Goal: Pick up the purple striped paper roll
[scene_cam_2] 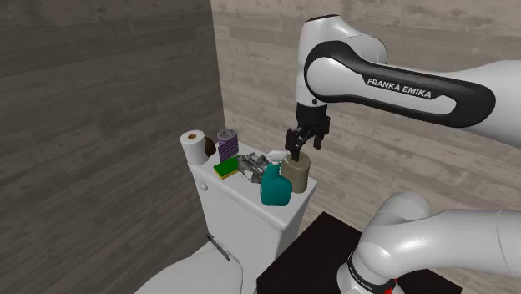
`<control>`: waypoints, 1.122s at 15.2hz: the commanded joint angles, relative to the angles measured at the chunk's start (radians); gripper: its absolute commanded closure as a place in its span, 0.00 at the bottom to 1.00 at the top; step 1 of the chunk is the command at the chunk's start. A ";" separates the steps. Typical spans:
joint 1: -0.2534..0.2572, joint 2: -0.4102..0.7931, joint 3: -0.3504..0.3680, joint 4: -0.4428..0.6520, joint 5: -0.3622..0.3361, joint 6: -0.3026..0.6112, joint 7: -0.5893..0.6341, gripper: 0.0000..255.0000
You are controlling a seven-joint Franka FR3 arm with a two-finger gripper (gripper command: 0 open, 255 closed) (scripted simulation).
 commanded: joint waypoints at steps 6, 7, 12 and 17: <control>-0.011 0.179 0.022 0.052 0.004 0.135 0.034 0.00; -0.013 0.216 0.027 0.067 0.004 0.159 0.041 0.00; -0.025 0.403 0.045 0.160 -0.003 0.262 0.078 0.00; -0.035 0.594 0.058 0.285 -0.020 0.336 0.118 0.00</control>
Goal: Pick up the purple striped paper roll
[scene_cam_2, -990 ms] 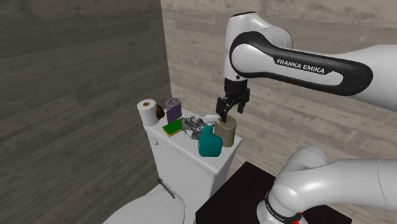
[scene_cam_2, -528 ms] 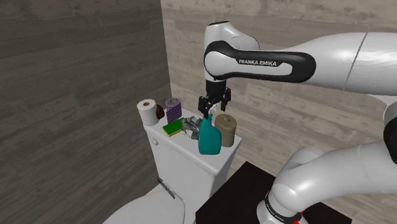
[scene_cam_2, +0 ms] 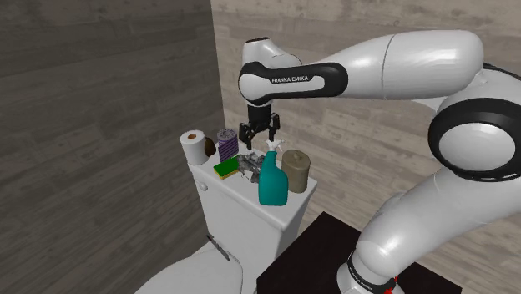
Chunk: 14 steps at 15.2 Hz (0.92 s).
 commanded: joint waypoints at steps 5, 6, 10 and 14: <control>-0.006 0.235 0.011 0.189 -0.028 0.054 0.052 0.00; -0.006 0.274 0.012 0.225 -0.033 0.059 0.060 0.00; -0.004 0.432 0.010 0.384 -0.055 0.062 0.090 0.00; 0.002 0.598 0.004 0.576 -0.075 0.042 0.115 0.00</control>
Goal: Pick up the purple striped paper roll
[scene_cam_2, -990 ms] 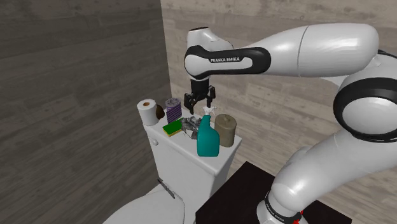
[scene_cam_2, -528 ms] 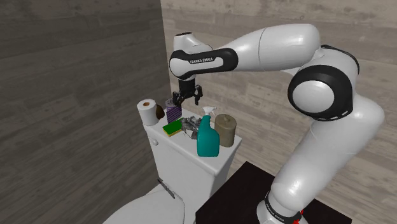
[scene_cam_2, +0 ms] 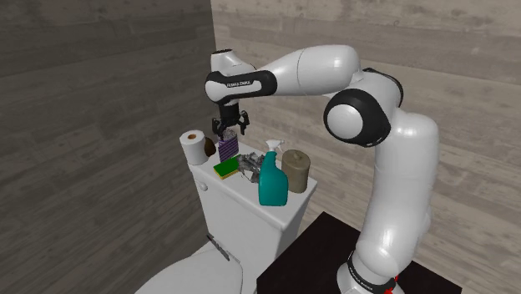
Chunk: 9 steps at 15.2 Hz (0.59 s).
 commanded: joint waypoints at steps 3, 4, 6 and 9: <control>0.003 0.099 -0.006 0.116 -0.011 -0.013 0.011 0.00; 0.003 0.101 -0.006 0.104 -0.011 0.000 0.011 0.00; 0.003 0.105 -0.006 0.083 -0.012 0.025 0.012 0.00; 0.002 0.114 -0.007 0.049 -0.013 0.069 0.013 0.00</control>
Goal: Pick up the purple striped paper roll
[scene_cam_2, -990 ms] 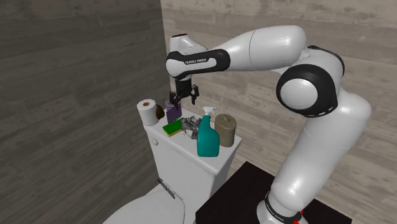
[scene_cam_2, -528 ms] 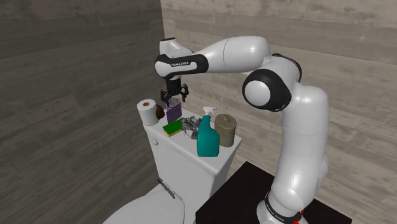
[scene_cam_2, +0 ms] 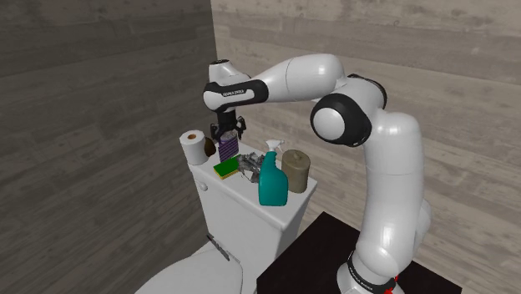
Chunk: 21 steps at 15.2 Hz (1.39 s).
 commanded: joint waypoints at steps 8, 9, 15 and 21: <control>0.000 0.009 0.000 -0.005 -0.001 0.014 0.001 1.00; 0.000 0.009 0.000 -0.005 -0.001 0.014 0.001 1.00; 0.000 -0.001 0.000 0.023 0.000 -0.023 -0.001 1.00; 0.001 -0.011 0.001 0.088 0.002 -0.099 -0.003 1.00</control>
